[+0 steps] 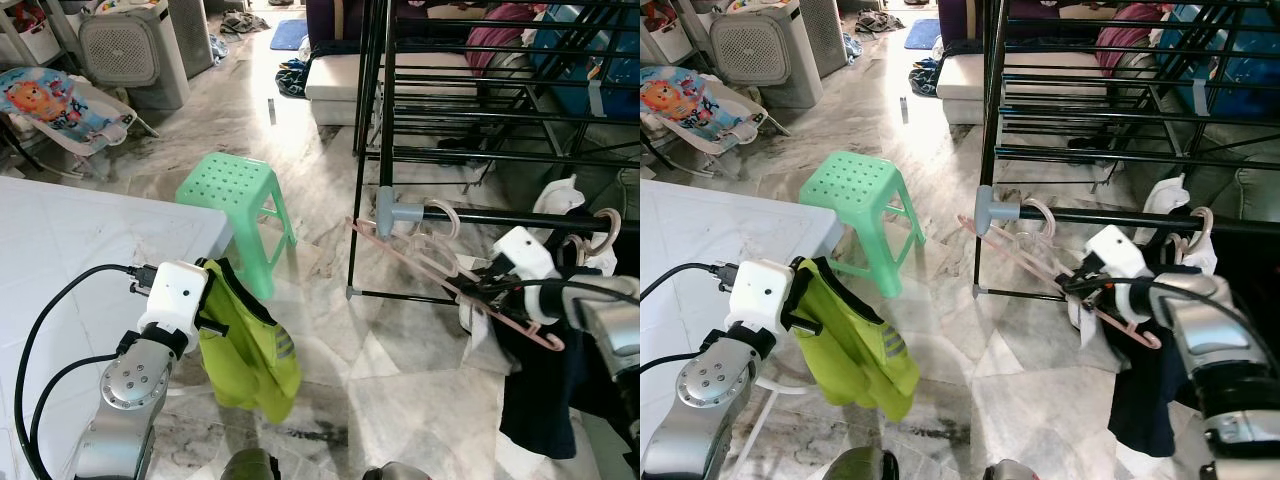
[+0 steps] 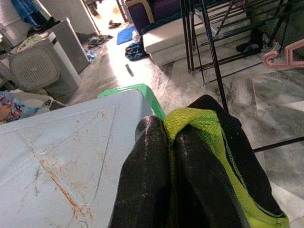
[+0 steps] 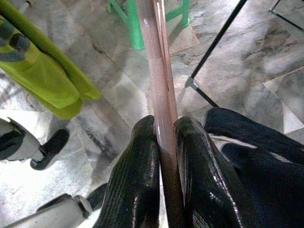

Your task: Hang hanger

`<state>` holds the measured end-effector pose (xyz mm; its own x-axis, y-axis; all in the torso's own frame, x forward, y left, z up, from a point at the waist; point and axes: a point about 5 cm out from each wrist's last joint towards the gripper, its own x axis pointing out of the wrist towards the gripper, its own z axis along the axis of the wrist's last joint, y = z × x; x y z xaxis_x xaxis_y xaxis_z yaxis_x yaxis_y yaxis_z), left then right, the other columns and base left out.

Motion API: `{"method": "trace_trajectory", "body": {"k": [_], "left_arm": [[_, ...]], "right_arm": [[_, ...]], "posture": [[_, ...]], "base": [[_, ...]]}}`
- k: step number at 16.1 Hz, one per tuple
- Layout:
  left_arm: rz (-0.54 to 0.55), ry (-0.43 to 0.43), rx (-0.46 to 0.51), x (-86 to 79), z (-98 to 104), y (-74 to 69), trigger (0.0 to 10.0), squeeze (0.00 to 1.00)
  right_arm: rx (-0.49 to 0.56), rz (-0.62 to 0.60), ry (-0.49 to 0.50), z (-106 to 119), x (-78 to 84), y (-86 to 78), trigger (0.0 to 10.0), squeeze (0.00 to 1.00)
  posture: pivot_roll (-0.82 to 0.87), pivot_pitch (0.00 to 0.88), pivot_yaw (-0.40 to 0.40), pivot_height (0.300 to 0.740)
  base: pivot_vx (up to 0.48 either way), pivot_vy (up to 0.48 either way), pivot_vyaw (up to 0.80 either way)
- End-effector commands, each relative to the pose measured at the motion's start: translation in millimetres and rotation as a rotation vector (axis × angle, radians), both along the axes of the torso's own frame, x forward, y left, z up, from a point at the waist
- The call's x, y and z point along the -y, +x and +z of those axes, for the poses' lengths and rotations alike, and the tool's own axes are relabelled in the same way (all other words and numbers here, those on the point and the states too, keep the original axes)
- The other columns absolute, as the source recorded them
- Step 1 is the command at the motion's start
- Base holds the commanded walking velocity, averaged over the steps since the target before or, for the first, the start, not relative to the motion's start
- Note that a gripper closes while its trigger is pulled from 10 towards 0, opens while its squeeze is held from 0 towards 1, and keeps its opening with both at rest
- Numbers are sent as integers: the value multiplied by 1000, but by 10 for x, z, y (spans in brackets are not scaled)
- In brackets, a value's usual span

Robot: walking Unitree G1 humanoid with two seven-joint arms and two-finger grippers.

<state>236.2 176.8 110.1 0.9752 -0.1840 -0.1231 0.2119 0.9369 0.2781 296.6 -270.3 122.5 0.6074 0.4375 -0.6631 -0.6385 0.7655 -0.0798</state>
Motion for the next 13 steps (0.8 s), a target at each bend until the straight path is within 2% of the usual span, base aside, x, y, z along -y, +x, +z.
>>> {"method": "trace_trajectory", "body": {"k": [1,9,13], "left_arm": [[-3,9,3,6,7,7,10000,0],[-2,12,-5,-4,-3,-7,10000,0],[-4,5,8,20,29,2,10000,0]], "right_arm": [[12,23,-11,68,-10,31,0,0],[-37,80,-15,2,-63,39,0,0],[24,-42,93,-31,-194,88,0,0]], "posture": [[33,59,37,740],[42,65,30,740],[45,57,24,740]], "base": [[0,0,0],[0,0,0],[0,0,0]]}}
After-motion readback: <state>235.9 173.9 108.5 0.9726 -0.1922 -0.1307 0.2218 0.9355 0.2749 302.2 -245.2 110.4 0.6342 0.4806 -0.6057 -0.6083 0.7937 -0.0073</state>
